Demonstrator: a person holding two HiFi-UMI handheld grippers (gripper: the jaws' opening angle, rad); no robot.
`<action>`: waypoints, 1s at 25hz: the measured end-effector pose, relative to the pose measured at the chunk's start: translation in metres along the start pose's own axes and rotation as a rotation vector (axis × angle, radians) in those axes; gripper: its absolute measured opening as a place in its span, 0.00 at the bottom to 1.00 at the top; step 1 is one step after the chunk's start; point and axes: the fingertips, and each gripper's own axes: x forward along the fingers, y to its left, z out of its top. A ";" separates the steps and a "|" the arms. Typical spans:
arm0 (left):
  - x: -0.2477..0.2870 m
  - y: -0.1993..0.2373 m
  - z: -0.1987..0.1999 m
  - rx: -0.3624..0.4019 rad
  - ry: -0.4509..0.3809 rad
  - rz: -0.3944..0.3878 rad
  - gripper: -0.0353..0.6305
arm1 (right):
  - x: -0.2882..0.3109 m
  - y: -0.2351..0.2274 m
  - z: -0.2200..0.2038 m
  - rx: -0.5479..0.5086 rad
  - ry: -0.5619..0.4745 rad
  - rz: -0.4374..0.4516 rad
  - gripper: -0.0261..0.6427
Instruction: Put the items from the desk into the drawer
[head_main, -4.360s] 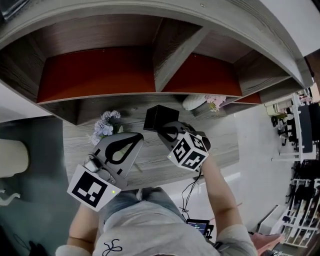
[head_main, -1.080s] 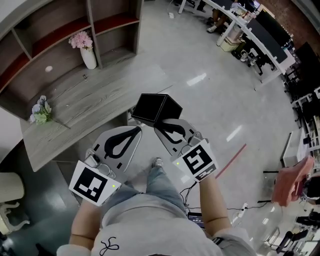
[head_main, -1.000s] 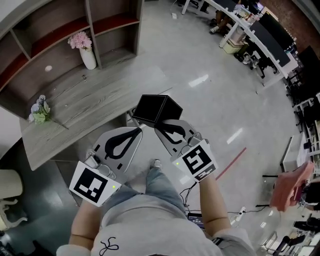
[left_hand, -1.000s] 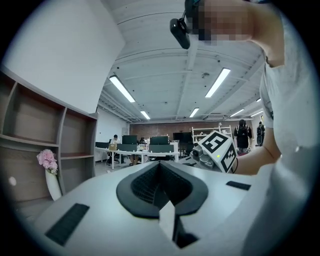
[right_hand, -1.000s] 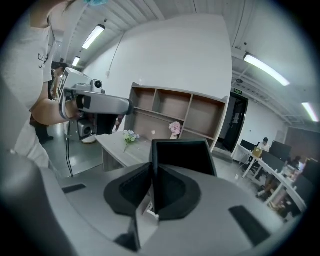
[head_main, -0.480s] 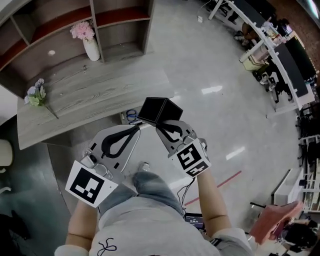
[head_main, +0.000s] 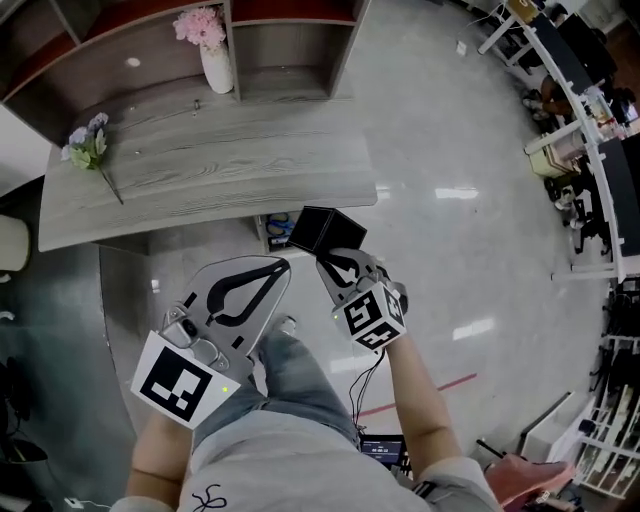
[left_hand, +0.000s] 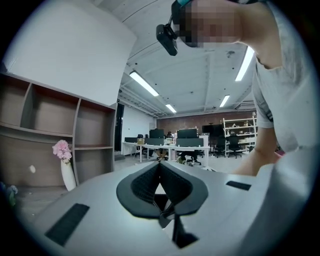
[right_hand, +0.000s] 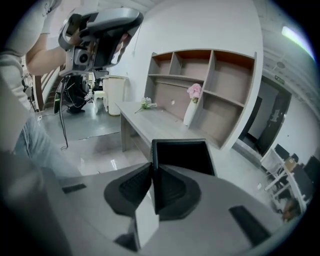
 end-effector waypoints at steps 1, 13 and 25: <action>0.002 0.001 -0.002 -0.003 0.004 0.005 0.07 | 0.007 0.001 -0.006 -0.007 0.009 0.014 0.11; 0.021 0.030 -0.025 -0.030 0.057 0.047 0.07 | 0.075 0.012 -0.049 -0.144 0.117 0.132 0.11; 0.028 0.042 -0.039 -0.063 0.065 0.073 0.07 | 0.100 0.024 -0.056 -0.400 0.154 0.152 0.13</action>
